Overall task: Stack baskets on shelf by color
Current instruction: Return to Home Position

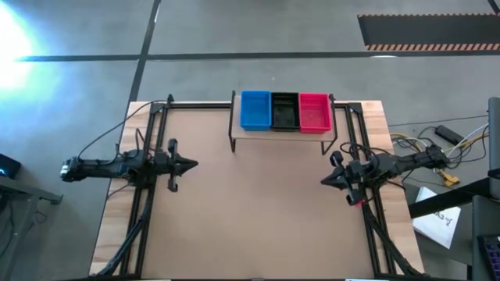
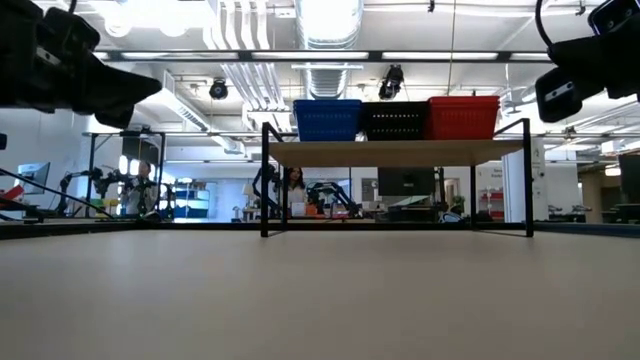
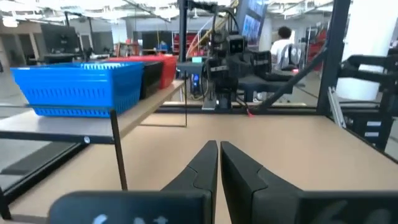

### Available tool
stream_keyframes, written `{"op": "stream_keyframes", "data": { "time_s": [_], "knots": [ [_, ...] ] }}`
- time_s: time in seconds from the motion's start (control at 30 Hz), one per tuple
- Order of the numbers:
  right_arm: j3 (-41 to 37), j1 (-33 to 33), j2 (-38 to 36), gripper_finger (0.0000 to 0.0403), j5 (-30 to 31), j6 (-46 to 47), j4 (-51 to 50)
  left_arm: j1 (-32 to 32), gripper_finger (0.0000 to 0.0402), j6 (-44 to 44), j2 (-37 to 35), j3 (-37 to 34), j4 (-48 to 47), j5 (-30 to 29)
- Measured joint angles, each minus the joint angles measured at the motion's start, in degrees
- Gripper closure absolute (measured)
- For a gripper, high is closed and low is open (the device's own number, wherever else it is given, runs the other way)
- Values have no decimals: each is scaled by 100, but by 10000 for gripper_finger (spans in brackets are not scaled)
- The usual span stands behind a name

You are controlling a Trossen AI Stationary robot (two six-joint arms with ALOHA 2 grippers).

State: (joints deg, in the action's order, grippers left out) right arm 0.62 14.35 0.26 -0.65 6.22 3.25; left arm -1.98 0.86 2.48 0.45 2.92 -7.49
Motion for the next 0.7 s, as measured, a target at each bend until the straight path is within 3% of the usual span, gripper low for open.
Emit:
{"op": "stream_keyframes", "data": {
  "time_s": [0.17, 0.33, 0.7],
  "knots": [
    [0, -2, 91, 394, 132, -27, -133, 0, 398, -7, 235, -4, -57, 4],
    [-1, -6, 119, 394, 751, 124, -124, 0, 398, -42, 523, -9, -59, 4],
    [77, -267, -20, 394, 421, 122, -438, -2, 398, -44, 969, -15, -57, 4]
  ]
}}
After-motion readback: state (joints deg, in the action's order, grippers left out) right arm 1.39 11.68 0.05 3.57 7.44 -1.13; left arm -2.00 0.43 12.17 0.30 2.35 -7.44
